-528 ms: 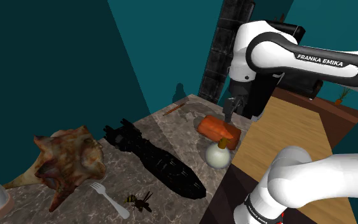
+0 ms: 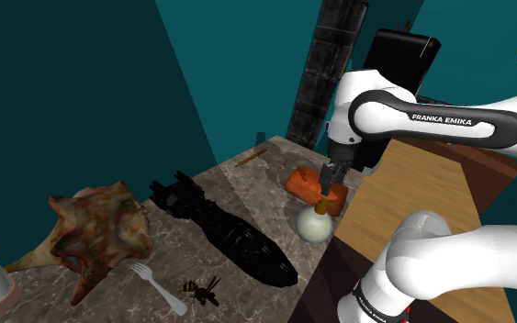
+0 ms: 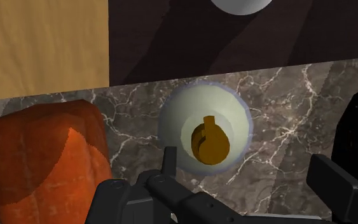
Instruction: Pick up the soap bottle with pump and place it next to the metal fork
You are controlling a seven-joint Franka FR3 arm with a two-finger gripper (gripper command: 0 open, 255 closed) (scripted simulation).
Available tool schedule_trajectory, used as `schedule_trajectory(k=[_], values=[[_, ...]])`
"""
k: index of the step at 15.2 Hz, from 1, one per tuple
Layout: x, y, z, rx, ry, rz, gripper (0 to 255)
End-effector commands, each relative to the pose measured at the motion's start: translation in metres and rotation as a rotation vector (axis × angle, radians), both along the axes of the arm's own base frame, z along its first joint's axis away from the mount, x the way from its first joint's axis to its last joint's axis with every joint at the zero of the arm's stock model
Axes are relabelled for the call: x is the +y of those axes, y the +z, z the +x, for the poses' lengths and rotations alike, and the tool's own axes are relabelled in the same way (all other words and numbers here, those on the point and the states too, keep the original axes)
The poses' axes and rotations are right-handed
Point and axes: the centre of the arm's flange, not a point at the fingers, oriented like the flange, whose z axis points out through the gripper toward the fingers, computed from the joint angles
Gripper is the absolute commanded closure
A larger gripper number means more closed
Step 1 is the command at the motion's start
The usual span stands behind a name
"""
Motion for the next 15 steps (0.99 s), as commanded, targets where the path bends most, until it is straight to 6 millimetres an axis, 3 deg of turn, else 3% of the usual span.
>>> schedule_trajectory(k=[1,3,11,15], values=[[-0.008,-0.025,-0.004,-0.01,0.012,0.014,0],[-0.016,-0.05,-0.006,-0.017,0.023,0.026,0],[-0.017,-0.093,-0.011,-0.018,0.025,0.028,0],[-0.017,-0.093,-0.011,-0.018,0.025,0.028,0]])
